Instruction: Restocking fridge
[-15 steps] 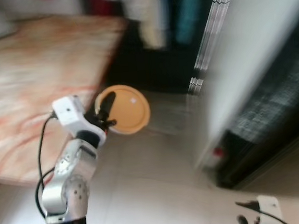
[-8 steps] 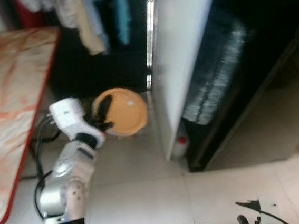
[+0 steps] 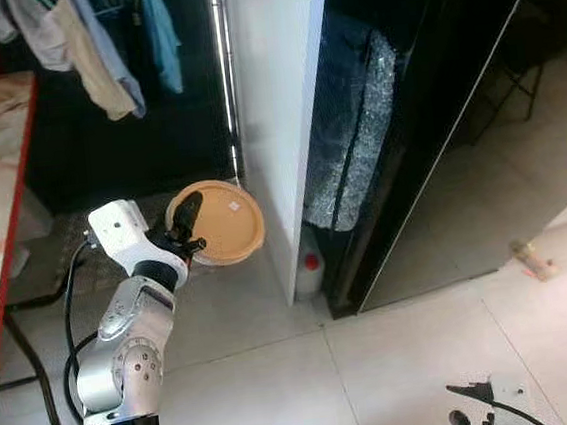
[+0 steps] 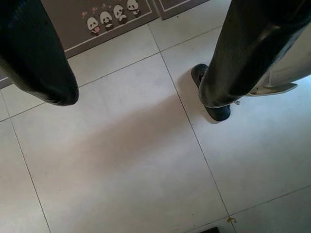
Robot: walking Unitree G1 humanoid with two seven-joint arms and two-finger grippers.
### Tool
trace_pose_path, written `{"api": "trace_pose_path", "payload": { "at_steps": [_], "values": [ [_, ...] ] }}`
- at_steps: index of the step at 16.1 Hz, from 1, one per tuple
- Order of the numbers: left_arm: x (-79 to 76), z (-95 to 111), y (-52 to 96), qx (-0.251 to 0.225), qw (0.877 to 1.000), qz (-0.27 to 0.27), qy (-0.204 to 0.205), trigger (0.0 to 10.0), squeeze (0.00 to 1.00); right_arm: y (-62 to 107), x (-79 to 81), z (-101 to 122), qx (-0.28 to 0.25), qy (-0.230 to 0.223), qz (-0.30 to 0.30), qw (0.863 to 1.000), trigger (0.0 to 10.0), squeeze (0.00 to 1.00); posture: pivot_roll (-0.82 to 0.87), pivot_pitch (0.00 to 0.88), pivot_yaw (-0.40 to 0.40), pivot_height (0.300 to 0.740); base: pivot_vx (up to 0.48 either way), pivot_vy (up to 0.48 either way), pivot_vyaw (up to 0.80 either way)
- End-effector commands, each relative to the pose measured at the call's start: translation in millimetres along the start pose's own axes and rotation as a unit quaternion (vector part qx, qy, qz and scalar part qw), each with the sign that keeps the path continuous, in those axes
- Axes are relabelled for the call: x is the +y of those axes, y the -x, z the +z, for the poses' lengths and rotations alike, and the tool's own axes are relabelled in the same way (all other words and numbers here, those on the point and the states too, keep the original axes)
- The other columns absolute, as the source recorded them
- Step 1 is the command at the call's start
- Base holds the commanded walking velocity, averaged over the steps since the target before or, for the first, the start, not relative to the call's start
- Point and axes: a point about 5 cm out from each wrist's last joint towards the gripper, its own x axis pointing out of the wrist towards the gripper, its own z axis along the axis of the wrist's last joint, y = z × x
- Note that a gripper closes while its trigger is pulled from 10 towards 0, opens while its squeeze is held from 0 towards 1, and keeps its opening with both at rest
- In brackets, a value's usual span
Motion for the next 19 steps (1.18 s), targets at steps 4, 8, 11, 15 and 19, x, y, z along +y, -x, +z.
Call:
{"api": "trace_pose_path", "payload": {
  "at_steps": [4, 8, 11, 15, 19],
  "values": [
    [7.0, -7.4, -0.1, 0.010, 1.000, 0.013, 0.003, 10.0, 0.00, 1.2, -2.8, -5.8, 0.008, -0.003, -0.004, 1.000, 10.0, 0.00, -0.16, 0.184, -0.028, 0.740, 0.000, 0.000, -0.17],
    [42.3, -42.4, -2.0, 0.089, 0.994, 0.060, 0.019, 10.0, 0.00, 1.1, -1.9, -6.0, 0.009, -0.002, -0.002, 1.000, 10.0, 0.00, -0.14, 0.179, -0.030, 0.740, 0.000, 0.000, 0.00],
    [70.6, -76.0, 3.3, 0.154, 0.983, 0.096, 0.031, 10.0, 0.00, 0.9, -1.1, -6.1, 0.009, -0.001, -0.001, 1.000, 10.0, 0.00, -0.14, 0.177, -0.025, 0.740, 0.000, 0.000, 0.00],
    [104.1, -111.3, 19.4, 0.203, 0.959, 0.178, 0.086, 10.0, 0.00, 0.6, 0.5, -6.2, 0.007, -0.005, -0.001, 1.000, 10.0, 0.00, -0.15, 0.171, -0.017, 0.740, 0.000, 0.000, 0.00],
    [128.0, -133.7, 42.1, 0.236, 0.933, 0.257, 0.089, 10.0, 0.00, 0.3, 1.6, -5.7, 0.004, -0.011, -0.001, 1.000, 10.0, 0.00, -0.15, 0.172, -0.014, 0.740, 0.000, 0.000, 0.00]
  ]
}}
